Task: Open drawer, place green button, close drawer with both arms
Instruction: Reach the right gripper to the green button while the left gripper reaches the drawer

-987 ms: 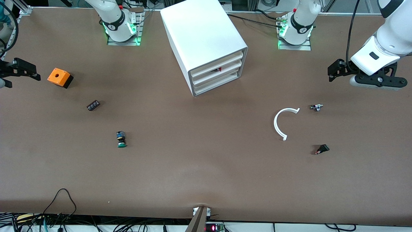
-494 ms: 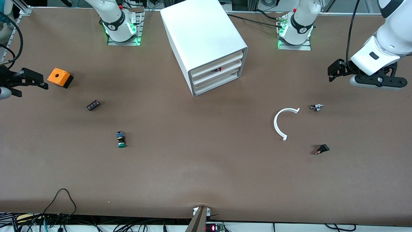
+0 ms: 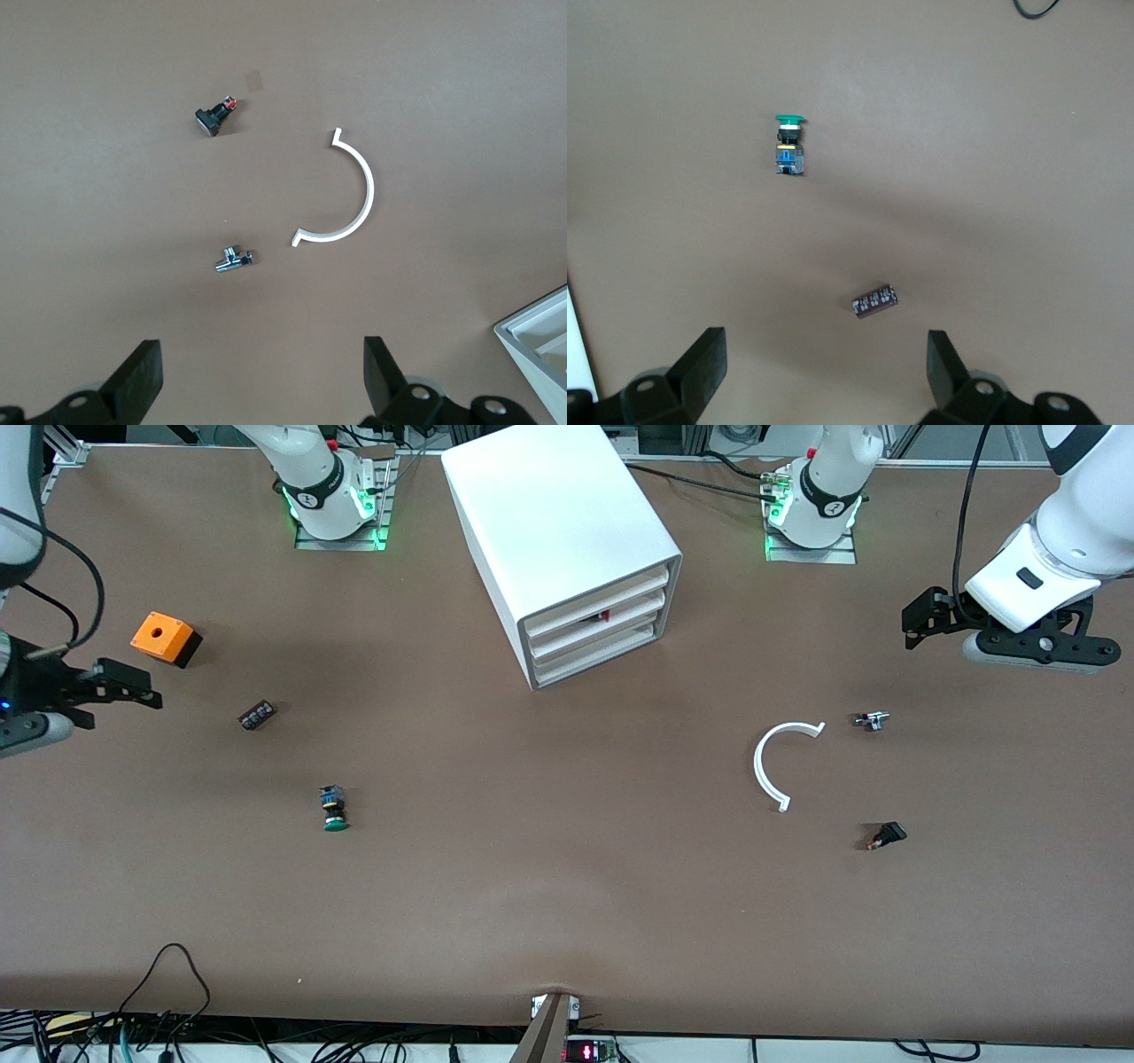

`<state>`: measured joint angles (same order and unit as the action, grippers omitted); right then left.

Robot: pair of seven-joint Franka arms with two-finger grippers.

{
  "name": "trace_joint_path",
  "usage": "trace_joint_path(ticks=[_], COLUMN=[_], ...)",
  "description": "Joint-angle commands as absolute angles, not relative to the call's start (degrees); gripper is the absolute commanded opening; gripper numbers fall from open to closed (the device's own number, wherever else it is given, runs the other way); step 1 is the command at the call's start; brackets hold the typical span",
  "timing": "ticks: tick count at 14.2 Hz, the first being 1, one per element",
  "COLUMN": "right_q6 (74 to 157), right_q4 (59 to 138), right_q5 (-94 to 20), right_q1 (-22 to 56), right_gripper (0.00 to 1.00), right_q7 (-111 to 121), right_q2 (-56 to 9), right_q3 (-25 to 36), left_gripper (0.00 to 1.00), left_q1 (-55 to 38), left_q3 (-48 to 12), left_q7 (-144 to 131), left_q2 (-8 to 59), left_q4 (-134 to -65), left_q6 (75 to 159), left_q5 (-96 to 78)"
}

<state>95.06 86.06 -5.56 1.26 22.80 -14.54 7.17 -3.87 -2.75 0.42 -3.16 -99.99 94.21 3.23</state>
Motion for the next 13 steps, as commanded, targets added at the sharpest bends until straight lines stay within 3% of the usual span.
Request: trace_joint_path(ticks=[1, 7, 13], right_q6=[95.18, 100.46, 105.72], right_q4=[85.52, 85.52, 85.43], right_q5=[-6.33, -6.32, -10.45], right_q1=[1.49, 6.94, 7.29], right_gripper=[1.0, 1.0, 1.0], right_q7=[23.64, 22.59, 21.18], right_q2=[-15.29, -18.45, -24.6], right_q3=[6.94, 7.03, 7.03], left_gripper=[1.0, 1.0, 1.0], left_q1=[-3.96, -5.45, -5.36], left_q3=[-2.55, -3.16, -3.16], left_q7=[1.05, 1.76, 9.99], left_q2=[-2.2, 0.69, 5.52], left_q4=[-98.0, -97.91, -98.0], left_q6=[92.81, 86.5, 83.32], left_q5=[2.11, 0.37, -16.67])
